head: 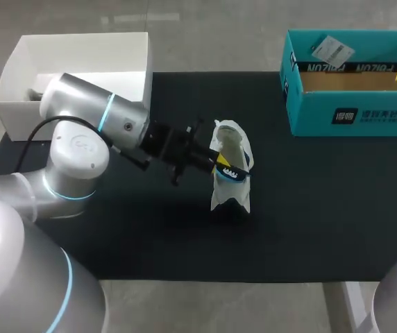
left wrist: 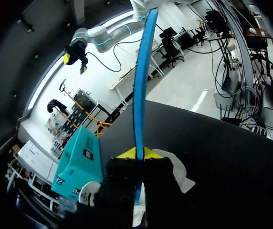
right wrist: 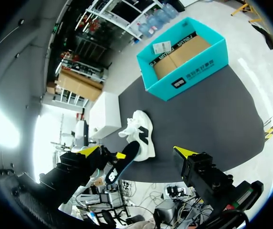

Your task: Take the shoe out of the shoebox, open the shoe tongue, remove and reinsert the insole, then place the shoe into the shoebox

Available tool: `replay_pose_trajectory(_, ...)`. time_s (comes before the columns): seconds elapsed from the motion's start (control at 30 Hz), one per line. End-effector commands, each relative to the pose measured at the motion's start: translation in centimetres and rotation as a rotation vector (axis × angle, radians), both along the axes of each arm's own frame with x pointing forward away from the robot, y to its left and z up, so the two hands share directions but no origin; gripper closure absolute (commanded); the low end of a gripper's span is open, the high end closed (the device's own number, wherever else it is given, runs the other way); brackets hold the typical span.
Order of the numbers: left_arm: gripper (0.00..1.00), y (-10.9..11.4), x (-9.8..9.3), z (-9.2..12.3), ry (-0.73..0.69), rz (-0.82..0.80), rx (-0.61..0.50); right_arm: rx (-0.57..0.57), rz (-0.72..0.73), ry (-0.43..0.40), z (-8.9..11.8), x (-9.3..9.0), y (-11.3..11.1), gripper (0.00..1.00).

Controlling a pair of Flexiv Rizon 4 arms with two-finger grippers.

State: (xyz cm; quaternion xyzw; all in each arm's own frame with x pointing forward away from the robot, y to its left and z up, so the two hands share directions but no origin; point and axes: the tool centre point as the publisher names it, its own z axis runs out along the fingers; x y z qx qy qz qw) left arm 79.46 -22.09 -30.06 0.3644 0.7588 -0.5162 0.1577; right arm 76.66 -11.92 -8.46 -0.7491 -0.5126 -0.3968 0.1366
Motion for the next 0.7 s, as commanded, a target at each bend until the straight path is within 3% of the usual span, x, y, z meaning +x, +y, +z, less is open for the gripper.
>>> replay_pose_trajectory(0.03, 1.00, -0.3, 0.1, -0.4, 0.000, 0.005, 0.014, -0.001, -0.001, 0.002, 0.0, 0.1, 0.0, 0.00)
replay_pose_trajectory(0.43, 1.00, -1.1, 1.6, -1.2, 0.026, 0.058, 0.048, -0.001, -0.001, 0.002, 0.0, 0.1, 0.0, 0.00)
replay_pose_trajectory(0.7, 1.00, -1.7, 2.9, -2.2, -0.034, 0.084, 0.093, -0.001, -0.001, 0.002, 0.0, 0.1, 0.0, 0.00)
